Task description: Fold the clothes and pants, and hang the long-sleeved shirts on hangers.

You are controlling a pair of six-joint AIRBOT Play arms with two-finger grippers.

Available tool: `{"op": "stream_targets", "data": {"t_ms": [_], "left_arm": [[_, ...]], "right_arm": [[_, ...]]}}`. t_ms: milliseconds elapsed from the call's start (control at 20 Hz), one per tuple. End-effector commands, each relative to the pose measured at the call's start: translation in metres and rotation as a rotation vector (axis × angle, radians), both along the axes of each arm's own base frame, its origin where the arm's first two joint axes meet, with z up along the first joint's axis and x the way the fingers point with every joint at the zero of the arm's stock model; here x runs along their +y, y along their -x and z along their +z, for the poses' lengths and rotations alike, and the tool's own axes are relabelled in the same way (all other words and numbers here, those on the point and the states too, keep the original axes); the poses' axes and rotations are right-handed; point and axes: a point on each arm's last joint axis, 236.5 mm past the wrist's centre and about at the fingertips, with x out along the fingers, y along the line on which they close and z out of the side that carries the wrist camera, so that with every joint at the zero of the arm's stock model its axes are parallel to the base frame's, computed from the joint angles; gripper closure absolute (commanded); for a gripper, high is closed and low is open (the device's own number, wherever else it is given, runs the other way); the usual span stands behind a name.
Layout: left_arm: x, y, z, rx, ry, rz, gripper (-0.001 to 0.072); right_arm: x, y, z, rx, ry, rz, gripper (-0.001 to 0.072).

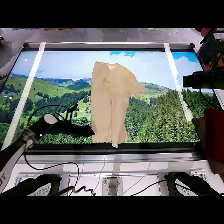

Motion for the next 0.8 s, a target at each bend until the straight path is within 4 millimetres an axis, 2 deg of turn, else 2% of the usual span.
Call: {"op": "stream_targets", "data": {"t_ms": [0,50,250,350,400,500,600,650,750], "left_arm": [[-0.006,-0.004,-0.025,0.025,-0.022,0.024,0.0144],[-0.009,-0.005,-0.026,0.032,-0.018,0.024,0.0249],[-0.025,-0.009,-0.024,0.034,0.006,0.009,0.0267],[-0.032,-0.014,-0.017,0.012,0.012,-0.007,0.0522],[-0.035,-0.020,-0.011,-0.006,0.020,-0.016,0.0679],[-0.036,-0.031,0.007,-0.048,0.011,-0.085,0.0693],[-0.018,-0.029,0.026,-0.075,-0.093,-0.270,0.0694],[0.004,-0.028,0.034,-0.076,-0.197,-0.341,0.0695],[0.069,-0.051,0.059,-0.165,-0.498,-0.345,0.0695]], "right_arm": [[-0.003,-0.002,-0.014,0.035,0.004,-0.004,0.0698],[-0.003,-0.004,-0.018,0.045,0.005,-0.004,0.0698],[0.000,-0.016,-0.033,0.067,-0.003,0.002,0.0698],[0.003,-0.023,-0.040,0.070,-0.016,0.009,0.0698],[0.005,-0.027,-0.042,0.069,-0.019,0.011,0.0698],[0.002,-0.034,-0.052,0.079,-0.007,0.009,0.0699],[-0.006,-0.048,-0.068,0.086,0.009,-0.002,0.0699],[-0.007,-0.051,-0.080,0.112,0.002,-0.007,0.0699],[-0.004,-0.053,-0.107,0.186,-0.019,-0.009,0.0700]]}}
